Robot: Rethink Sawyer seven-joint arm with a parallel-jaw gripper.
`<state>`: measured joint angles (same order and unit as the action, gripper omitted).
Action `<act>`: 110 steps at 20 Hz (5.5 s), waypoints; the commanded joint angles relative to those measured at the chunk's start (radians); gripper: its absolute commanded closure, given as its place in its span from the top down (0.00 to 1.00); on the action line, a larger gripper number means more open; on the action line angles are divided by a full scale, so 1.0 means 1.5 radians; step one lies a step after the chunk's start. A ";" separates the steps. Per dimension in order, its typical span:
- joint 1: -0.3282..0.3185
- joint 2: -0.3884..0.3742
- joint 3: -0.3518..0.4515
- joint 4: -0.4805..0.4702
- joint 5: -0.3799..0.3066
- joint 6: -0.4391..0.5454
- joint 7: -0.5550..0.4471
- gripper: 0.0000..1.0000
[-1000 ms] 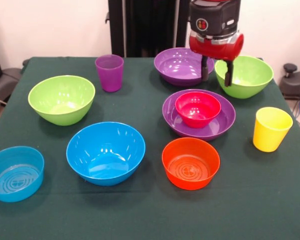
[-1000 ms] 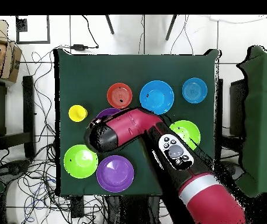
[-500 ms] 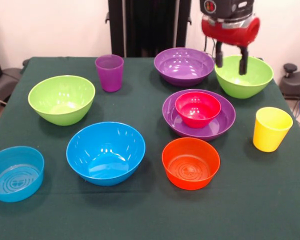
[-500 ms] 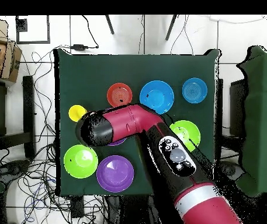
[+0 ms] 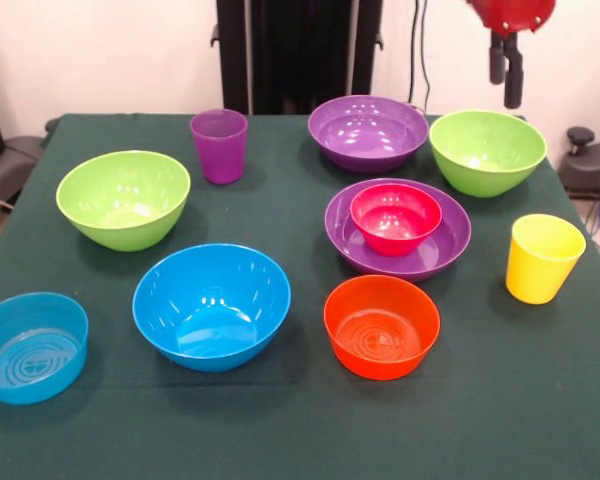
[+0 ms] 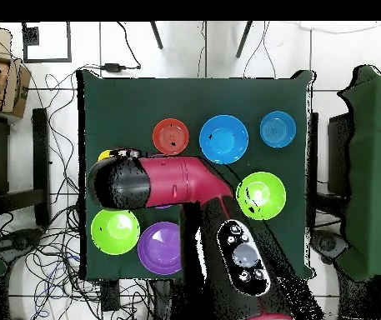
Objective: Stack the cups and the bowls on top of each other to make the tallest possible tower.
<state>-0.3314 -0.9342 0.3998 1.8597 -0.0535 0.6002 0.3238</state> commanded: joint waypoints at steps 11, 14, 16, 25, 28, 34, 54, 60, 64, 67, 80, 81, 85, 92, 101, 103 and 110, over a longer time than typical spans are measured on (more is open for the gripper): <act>0.129 0.128 -0.183 0.072 0.225 -0.344 0.726 1.00; 0.161 0.139 -0.222 0.026 0.240 -0.252 0.764 1.00; 0.139 0.151 -0.204 0.001 0.237 -0.210 0.774 1.00; 0.011 0.145 -0.119 0.058 0.173 -0.231 0.758 1.00; -0.015 0.170 -0.114 0.059 0.155 -0.247 0.751 1.00; -0.036 0.241 -0.092 -0.007 0.143 -0.234 0.727 1.00; 0.038 0.224 -0.176 -0.169 0.172 -0.058 0.766 1.00; 0.037 0.240 -0.177 -0.211 0.166 -0.033 0.766 1.00; 0.029 0.266 -0.185 -0.233 0.148 -0.044 0.750 1.00; 0.013 0.277 -0.191 -0.259 0.128 -0.039 0.720 1.00; -0.064 0.300 -0.171 -0.345 0.051 0.066 0.628 1.00; -0.069 0.300 -0.167 -0.345 0.046 0.065 0.627 1.00; -0.091 0.305 -0.153 -0.337 0.030 0.059 0.621 1.00; -0.105 0.328 -0.141 -0.330 0.000 0.018 0.632 1.00; -0.102 0.334 -0.135 -0.332 -0.023 0.016 0.651 1.00; -0.105 0.338 -0.131 -0.332 -0.026 0.013 0.652 1.00; -0.143 0.337 -0.107 -0.302 -0.041 0.010 0.628 1.00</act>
<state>-0.5105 -0.4461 0.1382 1.3809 -0.0355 0.5936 1.3610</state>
